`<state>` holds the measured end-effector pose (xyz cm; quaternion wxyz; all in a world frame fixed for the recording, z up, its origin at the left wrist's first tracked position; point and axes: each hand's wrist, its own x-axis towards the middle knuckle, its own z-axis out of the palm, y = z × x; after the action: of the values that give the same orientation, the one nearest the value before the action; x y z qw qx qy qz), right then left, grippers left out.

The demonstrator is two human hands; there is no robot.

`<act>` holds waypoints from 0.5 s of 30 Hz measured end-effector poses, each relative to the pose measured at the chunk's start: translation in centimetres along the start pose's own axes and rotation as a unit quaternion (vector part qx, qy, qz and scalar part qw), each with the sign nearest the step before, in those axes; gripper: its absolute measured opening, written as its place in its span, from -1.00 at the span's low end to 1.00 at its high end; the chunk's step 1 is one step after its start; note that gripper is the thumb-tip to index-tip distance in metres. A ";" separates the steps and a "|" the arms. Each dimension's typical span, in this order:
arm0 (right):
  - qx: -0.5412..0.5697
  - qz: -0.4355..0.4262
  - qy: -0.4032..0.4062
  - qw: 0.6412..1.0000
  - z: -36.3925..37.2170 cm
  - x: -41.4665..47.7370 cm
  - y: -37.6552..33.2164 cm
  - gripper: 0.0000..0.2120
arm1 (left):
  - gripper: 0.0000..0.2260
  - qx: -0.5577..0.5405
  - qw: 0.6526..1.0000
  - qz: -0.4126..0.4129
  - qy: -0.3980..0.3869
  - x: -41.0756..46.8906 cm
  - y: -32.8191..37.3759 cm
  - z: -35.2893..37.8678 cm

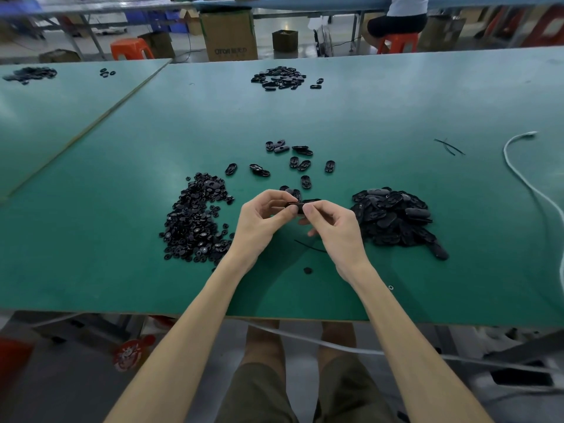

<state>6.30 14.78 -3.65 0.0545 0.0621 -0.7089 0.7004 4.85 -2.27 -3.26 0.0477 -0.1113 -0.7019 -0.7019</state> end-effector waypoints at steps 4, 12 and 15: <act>-0.003 0.008 -0.001 1.000 0.1 0.1 0.1 -0.88 | -0.89 -0.007 1.000 -0.008 0.008 -0.1 0.2 -0.1; 0.010 0.026 0.023 0.999 0.0 0.0 0.1 -0.88 | -0.83 -0.029 0.999 -0.044 0.013 -0.2 0.5 -0.2; 0.008 0.030 0.023 0.999 0.1 0.0 0.0 -0.86 | -0.78 -0.033 0.998 -0.045 0.011 -0.3 0.6 -0.2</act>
<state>6.32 14.71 -3.63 0.0490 0.0252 -0.7031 0.7089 5.26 -2.51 -2.75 0.0198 -0.0737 -0.6822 -0.7272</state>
